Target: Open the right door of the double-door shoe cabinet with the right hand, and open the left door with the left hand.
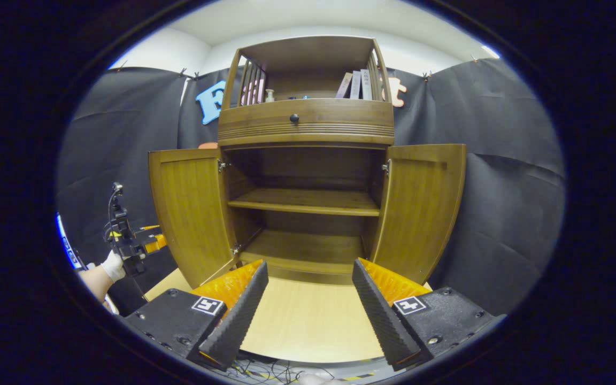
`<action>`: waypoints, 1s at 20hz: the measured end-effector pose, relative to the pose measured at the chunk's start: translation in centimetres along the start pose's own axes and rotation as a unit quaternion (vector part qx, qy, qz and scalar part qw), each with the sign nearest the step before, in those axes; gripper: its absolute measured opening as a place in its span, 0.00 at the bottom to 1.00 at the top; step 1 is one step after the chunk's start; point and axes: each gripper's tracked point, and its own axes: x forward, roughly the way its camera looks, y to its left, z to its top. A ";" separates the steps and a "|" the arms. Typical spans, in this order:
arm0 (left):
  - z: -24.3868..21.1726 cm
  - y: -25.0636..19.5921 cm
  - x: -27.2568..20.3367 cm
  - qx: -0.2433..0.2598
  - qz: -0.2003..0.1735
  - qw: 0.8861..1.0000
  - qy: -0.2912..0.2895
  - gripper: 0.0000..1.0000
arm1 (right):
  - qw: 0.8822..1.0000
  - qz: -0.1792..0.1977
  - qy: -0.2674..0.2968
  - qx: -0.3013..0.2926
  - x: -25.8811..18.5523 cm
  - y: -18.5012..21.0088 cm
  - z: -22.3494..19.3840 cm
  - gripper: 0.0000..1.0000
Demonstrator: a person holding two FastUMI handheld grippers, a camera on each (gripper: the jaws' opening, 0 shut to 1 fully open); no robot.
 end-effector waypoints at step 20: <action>10.6 -8.3 -8.7 0.052 0.112 0.992 -0.014 0.87 | 0.999 -0.034 -0.038 0.014 0.7 -4.0 2.2 1.00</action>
